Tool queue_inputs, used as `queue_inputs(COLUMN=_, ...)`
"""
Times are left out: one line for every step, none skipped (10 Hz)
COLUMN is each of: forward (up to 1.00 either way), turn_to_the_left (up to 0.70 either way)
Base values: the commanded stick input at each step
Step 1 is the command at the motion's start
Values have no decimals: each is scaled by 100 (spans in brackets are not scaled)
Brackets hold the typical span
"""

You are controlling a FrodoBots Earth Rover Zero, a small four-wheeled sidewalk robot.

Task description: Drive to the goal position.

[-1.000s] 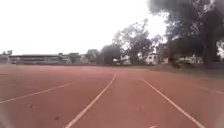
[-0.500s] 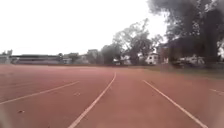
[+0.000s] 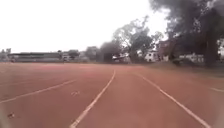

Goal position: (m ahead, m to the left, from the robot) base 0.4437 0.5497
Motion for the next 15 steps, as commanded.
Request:
queue_inputs(forward=45, turn_to_the_left=-27)
queue_inputs(forward=45, turn_to_the_left=-27)
queue_inputs(forward=45, turn_to_the_left=-27)
queue_inputs(forward=45, turn_to_the_left=-27)
queue_inputs(forward=45, turn_to_the_left=-27)
queue_inputs(forward=45, turn_to_the_left=-27)
queue_inputs(forward=45, turn_to_the_left=-27)
queue_inputs(forward=45, turn_to_the_left=-27)
queue_inputs(forward=45, turn_to_the_left=-27)
queue_inputs(forward=45, turn_to_the_left=-27)
queue_inputs(forward=45, turn_to_the_left=-27)
queue_inputs(forward=45, turn_to_the_left=-27)
queue_inputs(forward=45, turn_to_the_left=-27)
queue_inputs(forward=45, turn_to_the_left=-27)
queue_inputs(forward=45, turn_to_the_left=-27)
